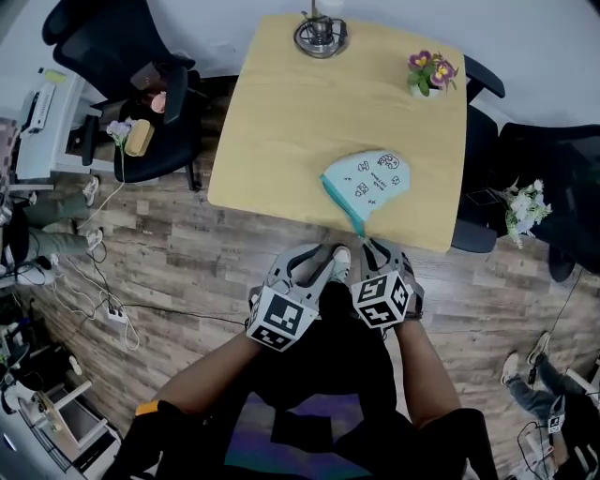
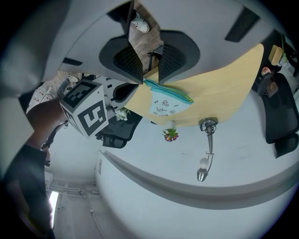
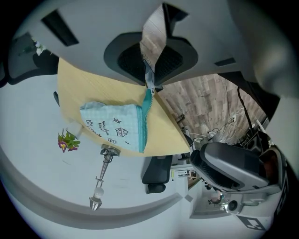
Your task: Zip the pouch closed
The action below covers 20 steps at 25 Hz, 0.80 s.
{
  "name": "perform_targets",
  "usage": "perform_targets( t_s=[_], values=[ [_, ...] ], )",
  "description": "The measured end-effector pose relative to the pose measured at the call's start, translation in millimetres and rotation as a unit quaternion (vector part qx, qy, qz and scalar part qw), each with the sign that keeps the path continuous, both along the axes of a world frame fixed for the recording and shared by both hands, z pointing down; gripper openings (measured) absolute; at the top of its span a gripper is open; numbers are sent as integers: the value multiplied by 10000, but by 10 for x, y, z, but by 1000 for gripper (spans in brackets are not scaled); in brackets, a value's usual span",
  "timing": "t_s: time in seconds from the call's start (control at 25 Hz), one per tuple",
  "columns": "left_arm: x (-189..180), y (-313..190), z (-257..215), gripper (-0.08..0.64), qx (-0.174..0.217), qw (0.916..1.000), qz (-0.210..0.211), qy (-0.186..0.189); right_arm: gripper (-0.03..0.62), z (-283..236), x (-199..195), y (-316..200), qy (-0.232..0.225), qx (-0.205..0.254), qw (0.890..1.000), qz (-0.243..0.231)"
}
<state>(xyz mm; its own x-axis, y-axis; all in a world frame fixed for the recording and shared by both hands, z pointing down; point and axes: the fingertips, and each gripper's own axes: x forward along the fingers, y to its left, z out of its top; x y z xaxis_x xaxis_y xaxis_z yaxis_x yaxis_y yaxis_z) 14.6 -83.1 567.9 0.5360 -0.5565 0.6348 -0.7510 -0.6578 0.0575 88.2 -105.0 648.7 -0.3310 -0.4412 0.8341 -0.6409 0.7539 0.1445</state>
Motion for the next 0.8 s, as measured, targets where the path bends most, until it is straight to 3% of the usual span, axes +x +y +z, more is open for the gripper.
perform_targets(
  t_s=[0.24, 0.4, 0.6, 0.8],
  values=[
    [57, -53, -25, 92, 37, 10000, -3, -93, 32, -7, 3, -14, -192, -90, 9998, 8],
    [89, -81, -136, 92, 125, 9999, -19, -60, 21, -196, -16, 17, -619, -369, 9974, 44],
    [80, -125, -279, 92, 227, 9996, 169, 52, 21, -621, -87, -24, -1614, -753, 9827, 505],
    [60, -217, -482, 92, 515, 9970, 576, 72, 20, -1135, -228, -161, -2348, -714, 9661, 798]
  ],
)
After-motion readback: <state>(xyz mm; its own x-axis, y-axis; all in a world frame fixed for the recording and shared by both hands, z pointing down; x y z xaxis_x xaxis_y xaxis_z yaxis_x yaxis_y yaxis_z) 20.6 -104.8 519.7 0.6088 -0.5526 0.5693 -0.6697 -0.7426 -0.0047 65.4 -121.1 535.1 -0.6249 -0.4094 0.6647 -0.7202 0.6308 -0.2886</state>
